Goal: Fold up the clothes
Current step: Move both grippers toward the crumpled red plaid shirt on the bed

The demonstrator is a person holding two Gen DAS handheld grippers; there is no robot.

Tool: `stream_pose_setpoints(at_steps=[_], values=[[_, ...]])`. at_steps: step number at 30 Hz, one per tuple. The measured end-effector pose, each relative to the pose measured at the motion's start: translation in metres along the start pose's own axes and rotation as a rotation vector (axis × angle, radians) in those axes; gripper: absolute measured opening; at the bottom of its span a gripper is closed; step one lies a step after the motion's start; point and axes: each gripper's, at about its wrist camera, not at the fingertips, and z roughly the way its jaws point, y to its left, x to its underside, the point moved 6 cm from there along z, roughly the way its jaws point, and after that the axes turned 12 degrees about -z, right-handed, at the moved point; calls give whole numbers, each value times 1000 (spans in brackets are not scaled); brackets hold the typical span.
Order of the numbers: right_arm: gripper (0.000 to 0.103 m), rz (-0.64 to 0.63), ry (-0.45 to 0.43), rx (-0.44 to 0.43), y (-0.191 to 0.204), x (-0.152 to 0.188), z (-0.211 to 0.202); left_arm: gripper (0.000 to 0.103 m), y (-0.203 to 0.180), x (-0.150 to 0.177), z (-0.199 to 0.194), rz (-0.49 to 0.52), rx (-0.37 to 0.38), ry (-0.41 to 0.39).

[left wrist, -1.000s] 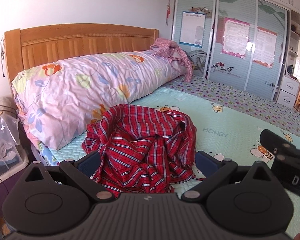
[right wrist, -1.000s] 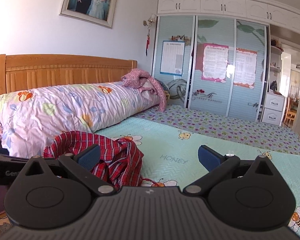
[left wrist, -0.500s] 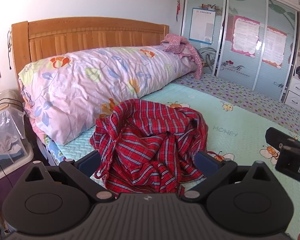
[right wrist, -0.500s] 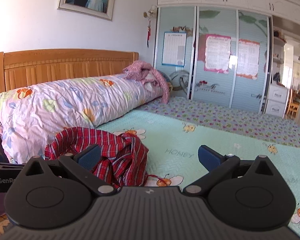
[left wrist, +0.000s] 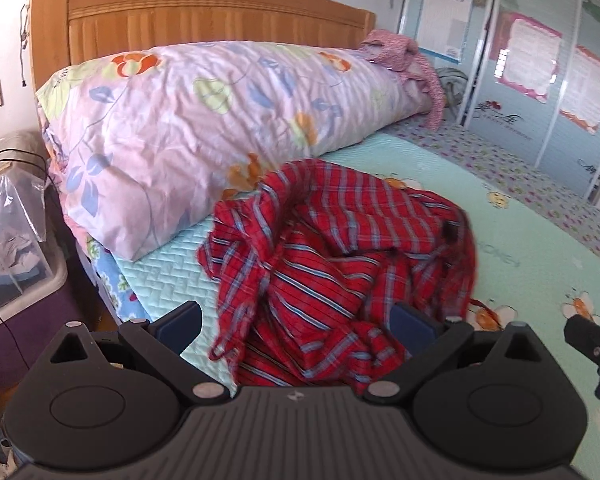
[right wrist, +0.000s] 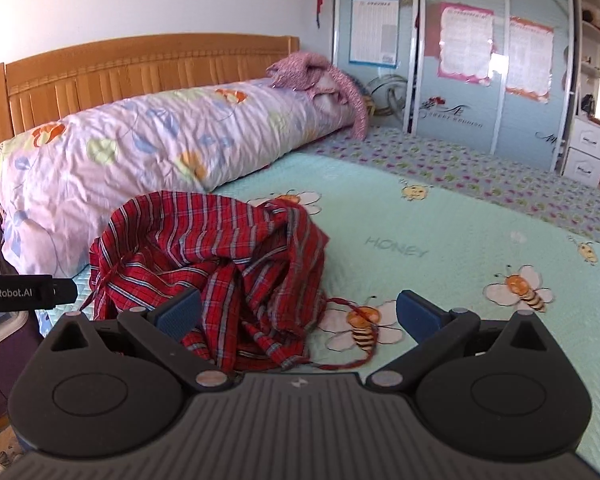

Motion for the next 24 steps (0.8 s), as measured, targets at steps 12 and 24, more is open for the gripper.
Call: stream_pose_setpoints(at_steps=[12, 24], values=[[103, -19, 33, -56, 32, -54, 63, 102, -1, -58, 30, 15, -56, -10], [103, 18, 38, -70, 33, -150, 72, 103, -32, -132, 4, 37, -73, -87]])
